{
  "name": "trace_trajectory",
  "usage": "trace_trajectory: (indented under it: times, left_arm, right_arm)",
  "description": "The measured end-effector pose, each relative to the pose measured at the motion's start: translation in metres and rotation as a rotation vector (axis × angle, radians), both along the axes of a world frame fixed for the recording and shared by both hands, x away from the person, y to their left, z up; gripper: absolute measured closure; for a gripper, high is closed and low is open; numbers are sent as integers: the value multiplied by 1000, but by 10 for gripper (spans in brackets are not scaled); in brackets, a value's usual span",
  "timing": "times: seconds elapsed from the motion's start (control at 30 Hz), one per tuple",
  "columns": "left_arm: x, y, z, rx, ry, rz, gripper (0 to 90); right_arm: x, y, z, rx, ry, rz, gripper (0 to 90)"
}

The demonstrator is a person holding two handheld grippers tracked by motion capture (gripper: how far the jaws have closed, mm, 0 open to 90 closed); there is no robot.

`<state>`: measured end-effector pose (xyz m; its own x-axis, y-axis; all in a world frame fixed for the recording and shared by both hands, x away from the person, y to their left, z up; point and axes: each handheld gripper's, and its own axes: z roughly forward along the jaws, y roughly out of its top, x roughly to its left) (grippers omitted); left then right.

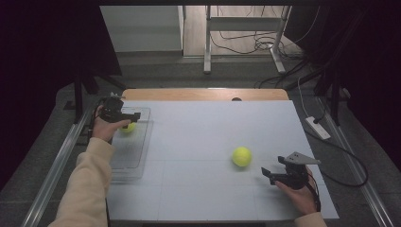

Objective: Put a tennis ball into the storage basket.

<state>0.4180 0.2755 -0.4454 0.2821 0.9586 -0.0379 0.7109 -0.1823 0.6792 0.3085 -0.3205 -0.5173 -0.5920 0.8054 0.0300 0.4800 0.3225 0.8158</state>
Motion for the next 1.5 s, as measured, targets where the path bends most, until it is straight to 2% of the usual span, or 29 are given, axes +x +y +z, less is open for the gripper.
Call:
trace_trajectory:
  times: [0.2, 0.33, 0.57, 0.63, 0.77, 1.17, 1.5]
  left_arm:
    - [-17, -12, 8, -3, -50, -65, 144]
    - [-23, -15, 11, -29, -69, -76, 144]
    - [-32, -18, 16, -29, -97, -87, 144]
    - [-34, -18, 15, -41, -104, -91, 148]
    - [-35, -19, 11, -58, -82, -95, 147]
    - [-40, -21, 14, -86, -90, -122, 150]
    - [-42, -46, 12, -85, -95, -189, 146]
  right_arm:
    - [-1, -1, 1, 3, -1, 0, 145]
    - [-1, -1, 1, 6, -1, -1, 146]
    - [-2, -1, 2, 1, -5, 0, 146]
    - [-1, -2, 2, 3, -6, -6, 146]
    - [-2, -2, 2, 1, -10, -6, 146]
    - [0, -2, 1, 6, -6, -4, 146]
    - [1, -1, 1, 6, -8, -5, 146]
